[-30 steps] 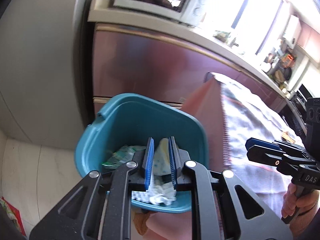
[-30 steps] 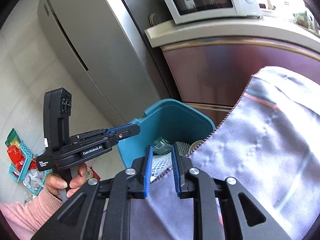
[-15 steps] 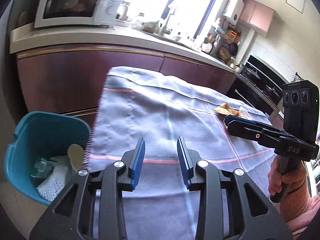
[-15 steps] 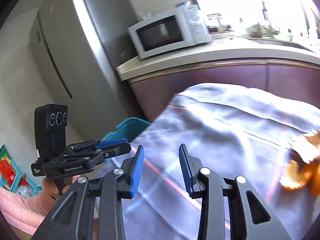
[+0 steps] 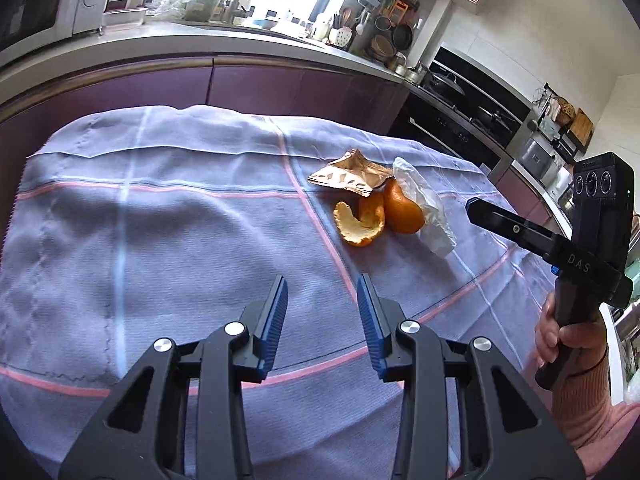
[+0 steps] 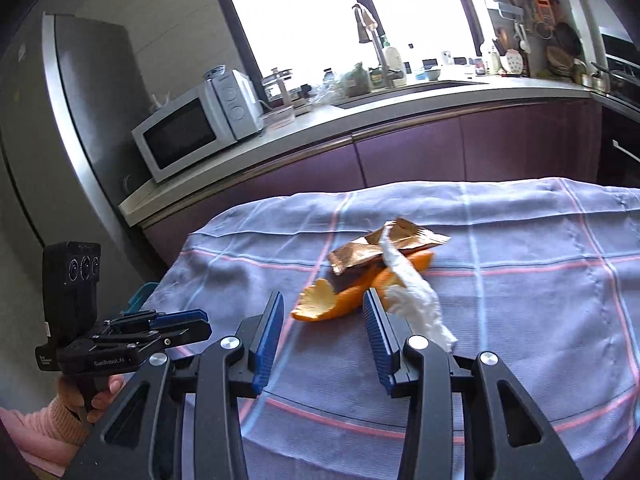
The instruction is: Collect trash
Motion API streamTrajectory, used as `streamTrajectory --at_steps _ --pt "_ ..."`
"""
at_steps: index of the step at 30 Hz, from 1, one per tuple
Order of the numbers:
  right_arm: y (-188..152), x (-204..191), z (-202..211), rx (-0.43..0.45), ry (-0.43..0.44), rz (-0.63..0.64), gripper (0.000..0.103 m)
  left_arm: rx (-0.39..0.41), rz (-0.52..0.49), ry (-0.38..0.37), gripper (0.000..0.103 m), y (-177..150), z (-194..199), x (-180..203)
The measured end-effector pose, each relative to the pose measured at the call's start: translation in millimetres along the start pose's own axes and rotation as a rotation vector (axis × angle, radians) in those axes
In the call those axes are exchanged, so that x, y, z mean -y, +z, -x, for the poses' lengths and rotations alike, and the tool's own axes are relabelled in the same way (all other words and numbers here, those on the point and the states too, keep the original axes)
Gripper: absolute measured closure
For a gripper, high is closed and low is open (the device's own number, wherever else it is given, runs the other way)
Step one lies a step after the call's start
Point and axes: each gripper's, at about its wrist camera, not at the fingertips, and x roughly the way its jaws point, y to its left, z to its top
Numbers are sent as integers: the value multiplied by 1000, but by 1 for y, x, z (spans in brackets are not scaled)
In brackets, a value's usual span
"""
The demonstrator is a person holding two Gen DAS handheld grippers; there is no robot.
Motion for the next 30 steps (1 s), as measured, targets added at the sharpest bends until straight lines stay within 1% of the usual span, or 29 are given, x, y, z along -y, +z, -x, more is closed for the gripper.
streamTrajectory --at_steps 3,6,11,15,19,27,30 --pt "-2 17 2 6 -28 -31 61 -25 3 -14 68 5 -16 6" --pt "-4 28 -3 -6 -39 -58 59 -45 6 -20 68 11 -28 13" --pt "-5 42 -14 -33 -33 -88 58 -86 42 -38 68 19 -50 12" --pt "-5 48 -22 -52 -12 -108 58 -110 64 -42 66 26 -65 12" --pt "-4 53 -28 -65 3 -122 58 -122 71 -16 65 31 -76 15" --pt "-4 56 -32 -75 19 -126 58 -141 76 -25 65 42 -96 22" --pt "-5 59 -34 -82 27 -135 61 -144 74 -24 65 43 -99 25"
